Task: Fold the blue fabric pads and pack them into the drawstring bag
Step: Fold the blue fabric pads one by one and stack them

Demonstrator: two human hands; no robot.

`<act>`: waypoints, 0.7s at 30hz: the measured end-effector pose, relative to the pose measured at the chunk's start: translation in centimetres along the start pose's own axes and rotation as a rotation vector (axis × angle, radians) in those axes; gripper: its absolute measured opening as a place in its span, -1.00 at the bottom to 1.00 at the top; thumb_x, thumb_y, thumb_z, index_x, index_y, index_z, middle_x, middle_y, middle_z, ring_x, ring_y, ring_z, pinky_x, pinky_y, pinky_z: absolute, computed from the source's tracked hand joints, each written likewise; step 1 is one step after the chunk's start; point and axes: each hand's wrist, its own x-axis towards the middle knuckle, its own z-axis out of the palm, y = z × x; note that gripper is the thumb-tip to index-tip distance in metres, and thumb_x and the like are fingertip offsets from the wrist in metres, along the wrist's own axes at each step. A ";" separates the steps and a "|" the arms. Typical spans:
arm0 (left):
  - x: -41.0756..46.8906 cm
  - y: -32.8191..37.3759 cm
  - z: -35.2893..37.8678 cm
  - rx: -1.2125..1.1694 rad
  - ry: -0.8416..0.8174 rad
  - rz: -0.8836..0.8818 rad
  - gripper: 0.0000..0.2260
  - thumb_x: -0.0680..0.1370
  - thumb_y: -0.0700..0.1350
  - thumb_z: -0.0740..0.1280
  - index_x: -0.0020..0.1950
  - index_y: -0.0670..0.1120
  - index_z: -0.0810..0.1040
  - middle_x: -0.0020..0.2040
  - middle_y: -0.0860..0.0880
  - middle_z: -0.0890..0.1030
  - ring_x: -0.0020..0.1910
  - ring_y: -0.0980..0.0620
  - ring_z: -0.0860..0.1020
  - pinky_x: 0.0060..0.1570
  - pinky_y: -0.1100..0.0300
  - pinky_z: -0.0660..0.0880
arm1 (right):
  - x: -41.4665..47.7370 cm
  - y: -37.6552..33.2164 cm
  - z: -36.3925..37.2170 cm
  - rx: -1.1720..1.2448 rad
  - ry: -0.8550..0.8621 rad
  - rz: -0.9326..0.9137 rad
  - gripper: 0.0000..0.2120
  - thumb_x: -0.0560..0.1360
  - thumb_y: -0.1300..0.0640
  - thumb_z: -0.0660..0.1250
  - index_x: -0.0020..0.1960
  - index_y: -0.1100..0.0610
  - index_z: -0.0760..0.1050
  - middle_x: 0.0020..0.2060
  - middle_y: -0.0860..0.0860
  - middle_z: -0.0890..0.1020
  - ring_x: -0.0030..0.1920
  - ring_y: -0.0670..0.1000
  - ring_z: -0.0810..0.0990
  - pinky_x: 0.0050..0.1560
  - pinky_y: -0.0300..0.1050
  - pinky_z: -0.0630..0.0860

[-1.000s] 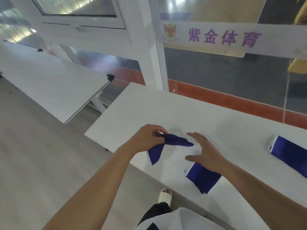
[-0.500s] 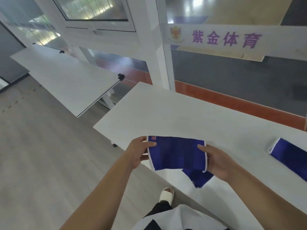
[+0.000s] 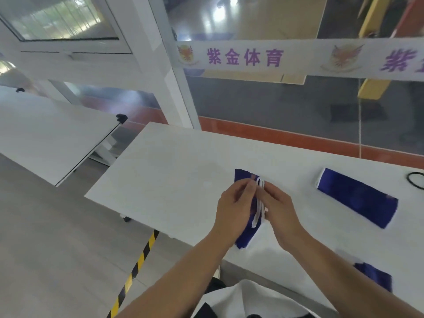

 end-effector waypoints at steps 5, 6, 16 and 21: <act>0.8 -0.9 -2.1 0.018 -0.026 -0.030 -0.84 0.64 -0.04 0.31 0.18 0.08 0.63 0.13 0.11 0.68 0.13 0.04 0.64 0.12 0.11 0.61 | -0.2 1.9 -3.1 0.030 0.012 0.101 -0.81 0.63 0.20 0.27 0.13 0.06 0.64 -0.03 0.04 0.75 0.01 0.16 0.72 0.03 0.13 0.63; 1.1 -1.2 -2.8 0.058 -0.008 -0.043 -0.79 0.61 -0.03 0.36 0.24 0.12 0.57 0.20 0.14 0.62 0.19 0.06 0.59 0.05 0.22 0.57 | -0.1 2.2 -3.6 0.088 -0.009 0.144 -0.80 0.64 0.19 0.25 0.15 0.09 0.63 0.00 0.07 0.74 0.03 0.18 0.71 0.05 0.16 0.62; 0.3 -8.9 -3.9 -0.008 -0.289 -0.443 -0.76 0.53 -0.31 0.42 0.19 -0.18 0.59 0.11 -0.18 0.69 0.01 -0.14 0.70 -0.10 -0.02 0.67 | -2.0 8.5 -6.4 -0.074 0.075 0.476 -0.86 0.55 0.29 0.35 0.05 0.29 0.65 -0.06 0.22 0.74 -0.17 0.17 0.71 -0.08 0.13 0.65; 0.5 -10.6 -4.1 -0.022 -0.407 -0.471 -0.59 0.51 -0.31 0.43 0.32 -0.05 0.50 0.18 -0.17 0.64 0.06 -0.12 0.69 0.05 -0.14 0.65 | -3.0 10.7 -5.9 -0.094 0.222 0.545 -0.88 0.56 0.23 0.38 -0.01 0.26 0.66 -0.22 0.12 0.74 -0.32 0.10 0.68 -0.33 -0.08 0.60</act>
